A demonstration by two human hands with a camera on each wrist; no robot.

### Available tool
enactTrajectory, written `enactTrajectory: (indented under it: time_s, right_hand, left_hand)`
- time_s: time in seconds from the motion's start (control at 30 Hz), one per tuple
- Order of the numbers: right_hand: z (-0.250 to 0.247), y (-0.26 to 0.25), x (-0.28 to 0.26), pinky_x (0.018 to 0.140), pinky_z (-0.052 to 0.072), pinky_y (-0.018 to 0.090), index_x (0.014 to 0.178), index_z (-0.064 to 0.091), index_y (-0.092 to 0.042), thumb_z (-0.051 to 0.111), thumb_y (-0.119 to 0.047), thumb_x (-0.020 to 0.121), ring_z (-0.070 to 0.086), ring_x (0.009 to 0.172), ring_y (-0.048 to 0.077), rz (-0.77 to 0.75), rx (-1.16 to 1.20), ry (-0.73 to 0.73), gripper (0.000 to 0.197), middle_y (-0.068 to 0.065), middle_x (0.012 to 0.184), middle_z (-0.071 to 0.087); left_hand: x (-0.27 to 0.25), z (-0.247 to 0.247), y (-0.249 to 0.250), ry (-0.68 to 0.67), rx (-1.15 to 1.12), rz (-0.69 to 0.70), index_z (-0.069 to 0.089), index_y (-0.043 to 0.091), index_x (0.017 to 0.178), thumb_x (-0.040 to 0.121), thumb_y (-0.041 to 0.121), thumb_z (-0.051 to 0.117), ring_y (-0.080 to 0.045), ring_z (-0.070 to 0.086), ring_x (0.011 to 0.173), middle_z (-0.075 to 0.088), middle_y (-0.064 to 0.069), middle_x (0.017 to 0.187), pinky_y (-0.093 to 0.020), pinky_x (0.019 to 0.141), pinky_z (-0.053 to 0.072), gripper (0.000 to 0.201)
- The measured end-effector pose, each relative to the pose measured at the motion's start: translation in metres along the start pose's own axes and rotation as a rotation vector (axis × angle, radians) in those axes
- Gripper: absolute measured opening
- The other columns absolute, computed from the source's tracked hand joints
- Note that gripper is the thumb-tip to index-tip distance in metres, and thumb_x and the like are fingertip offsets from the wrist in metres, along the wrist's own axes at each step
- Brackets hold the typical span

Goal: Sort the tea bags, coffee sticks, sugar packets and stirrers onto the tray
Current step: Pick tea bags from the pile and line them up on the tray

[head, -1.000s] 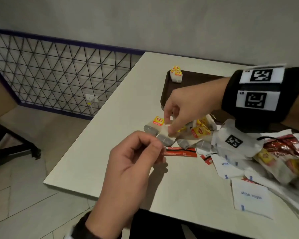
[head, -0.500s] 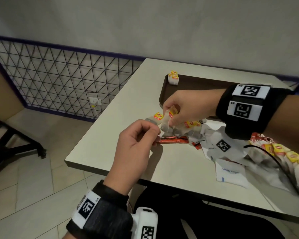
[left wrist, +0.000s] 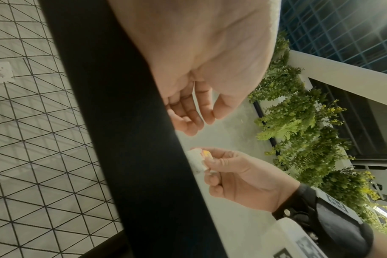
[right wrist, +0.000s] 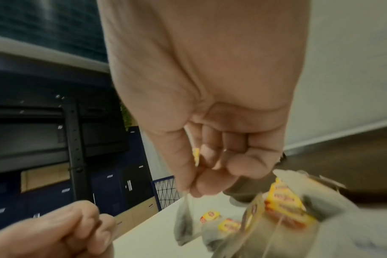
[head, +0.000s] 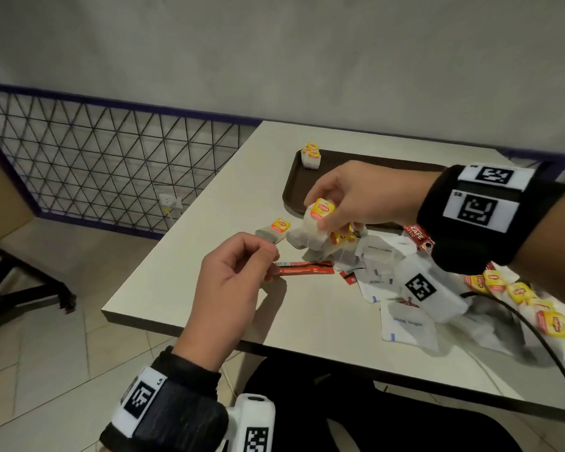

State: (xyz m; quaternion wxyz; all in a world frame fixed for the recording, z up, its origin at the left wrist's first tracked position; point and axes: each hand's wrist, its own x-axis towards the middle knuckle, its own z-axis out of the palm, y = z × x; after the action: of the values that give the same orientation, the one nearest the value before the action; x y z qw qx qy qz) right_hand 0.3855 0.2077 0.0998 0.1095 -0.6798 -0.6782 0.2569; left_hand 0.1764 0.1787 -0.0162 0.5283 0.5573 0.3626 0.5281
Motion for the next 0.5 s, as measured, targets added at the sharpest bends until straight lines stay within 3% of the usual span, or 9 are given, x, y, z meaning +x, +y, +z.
enactTrajectory:
  time_s: [0.1,0.17,0.3,0.5]
  right_hand:
    - [0.005,0.014,-0.009,0.056,0.052,0.027,0.128,0.062,-0.015,0.083,-0.015,0.084,0.07,0.073,0.019,0.192,0.133,0.063,0.049,0.01,0.098,0.076]
    - [0.01,0.02,-0.014,0.058,0.051,0.03,0.118,0.065,-0.007,0.083,-0.011,0.083,0.068,0.073,0.021,0.293,0.207,0.07,0.039,0.016,0.096,0.077]
    - [0.019,0.025,-0.018,0.05,0.047,0.027,0.096,0.074,-0.005,0.087,-0.012,0.079,0.067,0.065,0.02,0.377,0.241,0.084,0.023,0.012,0.082,0.079]
    - [0.024,0.023,-0.016,0.049,0.046,0.026,0.092,0.076,-0.003,0.088,-0.013,0.078,0.066,0.06,0.019,0.408,0.249,0.072,0.021,0.011,0.078,0.078]
  left_hand:
    - [-0.001,0.0,0.0,0.002,0.003,0.009,0.07,0.008,0.081,0.097,0.007,0.061,-0.02,0.06,0.074,0.064,-0.009,0.073,-0.044,0.079,0.052,0.018]
    - [0.0,0.0,0.0,0.001,0.011,0.022,0.07,0.01,0.08,0.097,0.007,0.06,-0.021,0.061,0.075,0.065,-0.009,0.074,-0.04,0.078,0.051,0.02]
    - [0.0,-0.001,-0.002,-0.01,0.01,0.034,0.07,0.009,0.081,0.097,0.008,0.06,-0.022,0.061,0.075,0.064,-0.007,0.075,-0.04,0.077,0.051,0.019]
    - [-0.003,0.002,-0.001,-0.033,0.072,0.068,0.068,0.01,0.08,0.096,0.009,0.061,-0.022,0.059,0.072,0.063,-0.016,0.075,-0.043,0.074,0.052,0.018]
